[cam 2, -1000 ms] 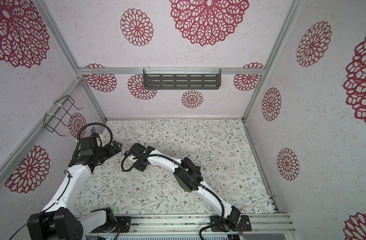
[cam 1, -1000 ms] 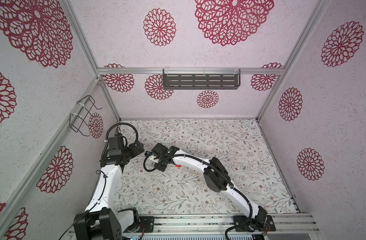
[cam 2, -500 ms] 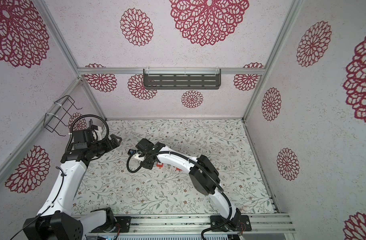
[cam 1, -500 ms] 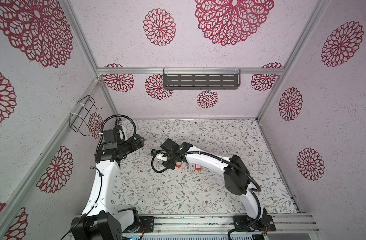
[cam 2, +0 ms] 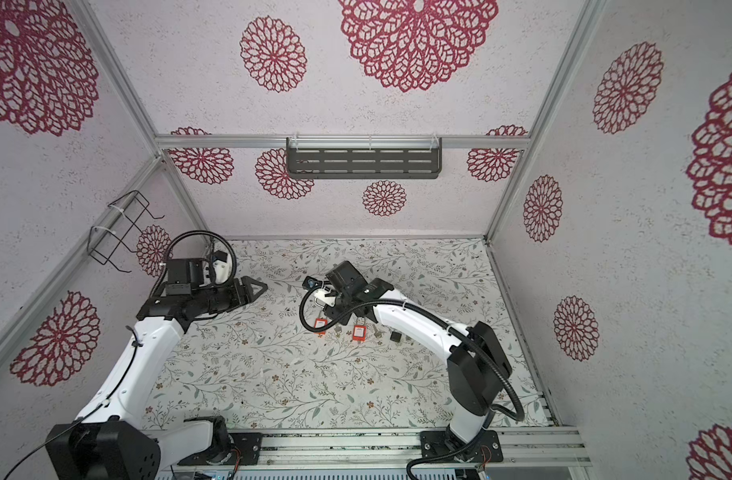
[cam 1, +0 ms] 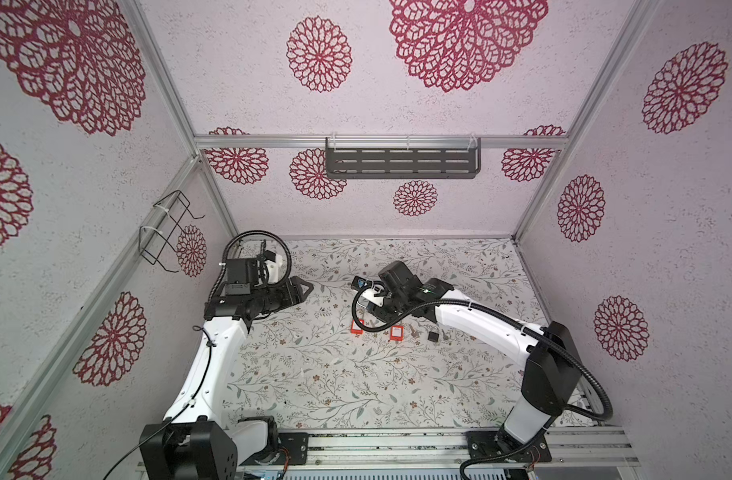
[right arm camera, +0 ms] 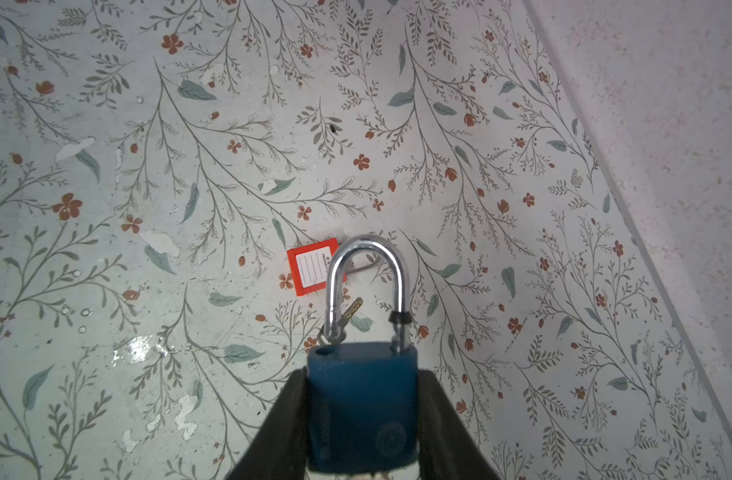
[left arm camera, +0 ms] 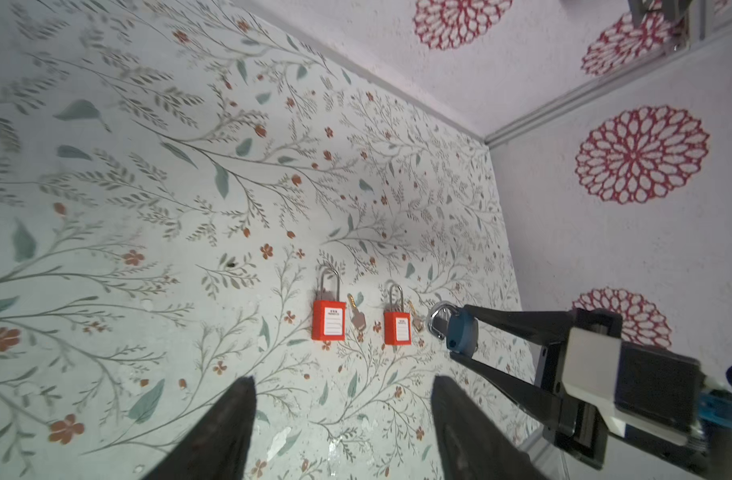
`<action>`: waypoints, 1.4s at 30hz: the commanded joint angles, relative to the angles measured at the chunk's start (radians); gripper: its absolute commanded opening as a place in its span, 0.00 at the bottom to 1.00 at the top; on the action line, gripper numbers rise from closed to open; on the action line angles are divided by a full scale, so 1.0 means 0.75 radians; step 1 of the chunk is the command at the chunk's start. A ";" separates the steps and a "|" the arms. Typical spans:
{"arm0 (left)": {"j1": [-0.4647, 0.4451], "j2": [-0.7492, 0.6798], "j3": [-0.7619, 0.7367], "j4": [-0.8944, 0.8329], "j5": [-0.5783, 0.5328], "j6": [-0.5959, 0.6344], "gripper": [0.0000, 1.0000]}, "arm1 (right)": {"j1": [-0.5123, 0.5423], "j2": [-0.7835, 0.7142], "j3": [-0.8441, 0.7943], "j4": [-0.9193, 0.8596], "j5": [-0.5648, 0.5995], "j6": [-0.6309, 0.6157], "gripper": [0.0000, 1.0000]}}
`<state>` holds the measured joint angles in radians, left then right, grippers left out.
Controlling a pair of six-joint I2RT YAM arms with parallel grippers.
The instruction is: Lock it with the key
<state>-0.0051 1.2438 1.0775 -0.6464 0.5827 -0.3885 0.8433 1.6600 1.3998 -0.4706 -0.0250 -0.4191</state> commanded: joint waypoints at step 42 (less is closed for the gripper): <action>-0.383 0.192 0.103 0.079 0.420 0.182 0.35 | 0.009 -0.391 -0.296 0.378 -0.250 -0.100 0.08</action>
<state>-0.2855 1.3827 1.1324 -0.6037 0.8623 -0.2790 0.8471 1.4029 1.1660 -0.2436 -0.1864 -0.4793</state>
